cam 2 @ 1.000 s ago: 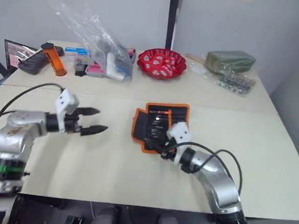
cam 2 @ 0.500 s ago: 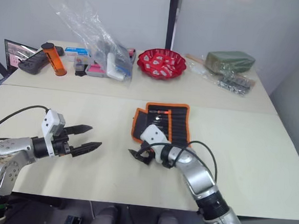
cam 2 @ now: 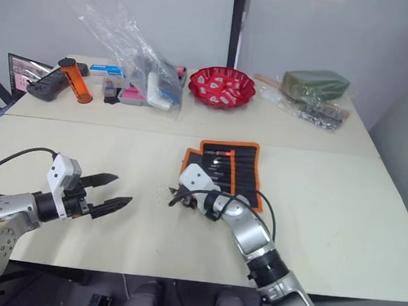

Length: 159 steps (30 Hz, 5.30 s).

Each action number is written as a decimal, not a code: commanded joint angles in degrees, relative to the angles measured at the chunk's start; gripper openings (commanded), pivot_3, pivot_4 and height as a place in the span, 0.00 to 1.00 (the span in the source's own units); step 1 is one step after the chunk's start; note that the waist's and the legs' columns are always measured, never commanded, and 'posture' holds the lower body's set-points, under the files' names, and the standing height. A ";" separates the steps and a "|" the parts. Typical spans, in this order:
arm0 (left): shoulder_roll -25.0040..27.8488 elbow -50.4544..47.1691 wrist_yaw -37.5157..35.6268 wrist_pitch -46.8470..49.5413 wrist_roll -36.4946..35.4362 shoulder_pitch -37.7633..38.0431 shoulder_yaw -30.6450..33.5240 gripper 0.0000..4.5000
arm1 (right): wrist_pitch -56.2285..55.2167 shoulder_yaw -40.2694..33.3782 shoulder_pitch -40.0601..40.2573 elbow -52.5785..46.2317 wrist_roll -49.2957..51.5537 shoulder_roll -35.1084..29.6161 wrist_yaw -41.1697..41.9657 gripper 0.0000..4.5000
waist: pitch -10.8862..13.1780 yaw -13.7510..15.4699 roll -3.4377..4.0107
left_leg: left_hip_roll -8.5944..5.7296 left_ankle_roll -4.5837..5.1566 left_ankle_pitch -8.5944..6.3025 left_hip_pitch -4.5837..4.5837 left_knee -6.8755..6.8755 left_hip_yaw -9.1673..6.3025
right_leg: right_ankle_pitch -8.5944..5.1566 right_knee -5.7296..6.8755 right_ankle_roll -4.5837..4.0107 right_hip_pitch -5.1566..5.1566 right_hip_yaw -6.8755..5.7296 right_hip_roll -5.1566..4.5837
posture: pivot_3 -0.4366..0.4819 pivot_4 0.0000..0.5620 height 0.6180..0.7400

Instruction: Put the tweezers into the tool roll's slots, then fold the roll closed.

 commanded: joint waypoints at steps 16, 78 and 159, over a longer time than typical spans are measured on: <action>2.58 4.69 -0.78 -5.82 2.75 -1.37 -3.75 1.00 | 1.43 -2.79 -1.87 -3.79 3.31 -0.20 7.14 0.01 | 0.01 -0.03 0.02 | 0.00 0.00 0.00 -0.02 -0.12 0.01 | 0.02 0.00 -0.07 -0.09 0.01 0.00 | 0.48 0.27 1.00; 6.80 11.11 -17.59 -12.22 5.13 -16.80 -19.13 1.00 | -13.49 -3.69 4.15 -9.77 12.12 -28.87 42.97 0.00 | 0.08 0.65 0.00 | -0.04 0.00 0.00 -0.10 -0.07 0.07 | -0.11 -0.09 0.05 -0.10 0.04 -0.02 | 0.48 0.27 1.00; 6.90 20.56 -8.48 -35.89 23.22 -14.93 -21.75 0.01 | -13.77 -3.57 -2.21 -0.47 4.26 -18.72 34.33 0.00 | 0.19 -0.71 0.15 | -0.05 0.04 0.01 -0.01 0.17 -0.08 | -0.09 0.54 -0.03 -0.08 0.03 0.07 | 0.48 0.27 1.00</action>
